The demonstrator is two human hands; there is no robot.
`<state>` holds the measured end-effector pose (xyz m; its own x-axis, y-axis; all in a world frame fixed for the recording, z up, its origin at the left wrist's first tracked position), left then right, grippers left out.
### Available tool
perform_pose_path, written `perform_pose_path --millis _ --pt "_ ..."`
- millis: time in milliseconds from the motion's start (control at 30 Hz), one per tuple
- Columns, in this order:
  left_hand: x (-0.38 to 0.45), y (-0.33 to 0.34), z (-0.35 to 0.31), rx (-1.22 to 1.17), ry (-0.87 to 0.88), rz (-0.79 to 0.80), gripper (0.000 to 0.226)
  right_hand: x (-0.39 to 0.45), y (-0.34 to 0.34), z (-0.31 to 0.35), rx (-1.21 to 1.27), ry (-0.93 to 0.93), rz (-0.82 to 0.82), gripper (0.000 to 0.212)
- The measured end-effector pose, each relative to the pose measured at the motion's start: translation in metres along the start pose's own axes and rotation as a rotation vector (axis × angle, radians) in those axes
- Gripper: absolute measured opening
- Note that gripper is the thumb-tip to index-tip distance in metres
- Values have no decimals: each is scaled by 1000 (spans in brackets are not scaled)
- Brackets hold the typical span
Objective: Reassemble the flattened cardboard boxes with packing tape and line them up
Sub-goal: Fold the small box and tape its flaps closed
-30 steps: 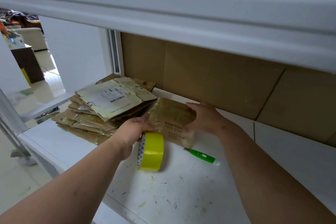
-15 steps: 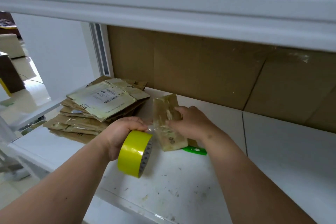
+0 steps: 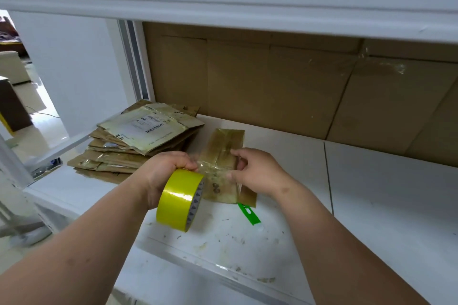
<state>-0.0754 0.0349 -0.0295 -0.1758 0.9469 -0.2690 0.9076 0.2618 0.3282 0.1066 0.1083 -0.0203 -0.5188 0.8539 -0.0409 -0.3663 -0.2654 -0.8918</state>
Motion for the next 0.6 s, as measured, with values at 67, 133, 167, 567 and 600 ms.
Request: perform_pose_path --millis 67,133,167,567,600 --pt "-3 2 2 -9 23 -13 19 -3 2 -6 79 -16 13 71" --pt "-5 1 0 5 83 -50 19 -6 -3 -11 157 -3 -27 65" --pt "-5 0 -3 15 119 -71 17 -8 -7 -12 199 13 -77 59" --pt "-24 18 -33 -99 269 -147 15 -27 -28 23 583 -147 -202 22" --pt "-23 20 -34 -140 289 -168 15 -31 -23 30 620 -211 -115 29"
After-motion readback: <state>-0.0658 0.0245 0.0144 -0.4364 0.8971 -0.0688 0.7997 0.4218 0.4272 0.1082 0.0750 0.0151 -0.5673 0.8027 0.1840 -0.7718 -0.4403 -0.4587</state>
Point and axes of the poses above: each hand's wrist, its own x-axis towards the middle knuckle, its own y-axis out of the palm, z = x × y, the point moved 4 cm from there along x, towards the middle knuckle, and after that the axes turned 12 degrees about -x, right-handed, at the moved point
